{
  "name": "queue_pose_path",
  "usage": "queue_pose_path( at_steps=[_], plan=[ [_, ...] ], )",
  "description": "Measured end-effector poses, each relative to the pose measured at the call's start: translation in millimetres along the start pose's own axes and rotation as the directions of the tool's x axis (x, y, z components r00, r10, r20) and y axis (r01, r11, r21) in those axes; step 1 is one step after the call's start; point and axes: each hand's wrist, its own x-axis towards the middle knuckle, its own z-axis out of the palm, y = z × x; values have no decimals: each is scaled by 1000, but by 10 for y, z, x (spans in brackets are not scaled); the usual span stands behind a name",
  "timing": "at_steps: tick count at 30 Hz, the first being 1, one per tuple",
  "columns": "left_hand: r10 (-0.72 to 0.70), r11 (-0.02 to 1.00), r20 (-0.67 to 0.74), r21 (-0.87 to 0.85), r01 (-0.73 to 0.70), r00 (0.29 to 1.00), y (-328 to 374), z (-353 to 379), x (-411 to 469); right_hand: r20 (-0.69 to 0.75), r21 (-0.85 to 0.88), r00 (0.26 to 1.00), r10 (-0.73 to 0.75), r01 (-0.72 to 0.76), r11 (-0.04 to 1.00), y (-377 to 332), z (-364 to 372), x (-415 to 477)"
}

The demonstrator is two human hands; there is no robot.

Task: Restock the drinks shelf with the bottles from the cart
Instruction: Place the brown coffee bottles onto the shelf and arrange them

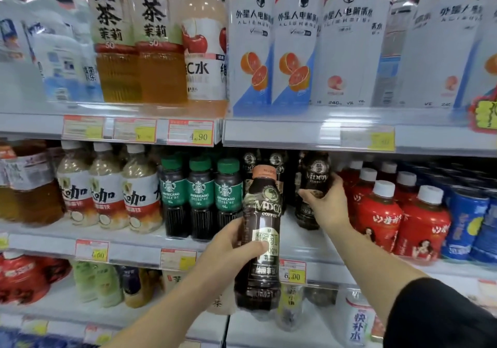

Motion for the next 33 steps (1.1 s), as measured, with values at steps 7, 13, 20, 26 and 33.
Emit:
queue_pose_path(
  at_steps=[7, 13, 20, 26, 33],
  plan=[
    [16, 1000, -8, -7, -16, 1000, -29, -26, 91, 337, -371, 938, 77, 57, 927, 251, -39, -25],
    [23, 999, -30, -45, -25, 999, -48, -40, 113, 247, -483, 964, 96, 37, 875, 304, 108, 67],
    [38, 998, -50, -50, -41, 998, -17, -80, 118, 241, -502, 964, 113, 24, 864, 326, 190, 112],
    [59, 997, -15, -50, -59, 998, 0, -12, 84, 214, -15, 977, 25, -23, 1000, -203, -150, -385],
    [148, 989, 91, -30, -146, 985, 86, 360, 134, 749, 41, 655, 104, -203, 978, -527, -603, -916]
  ],
)
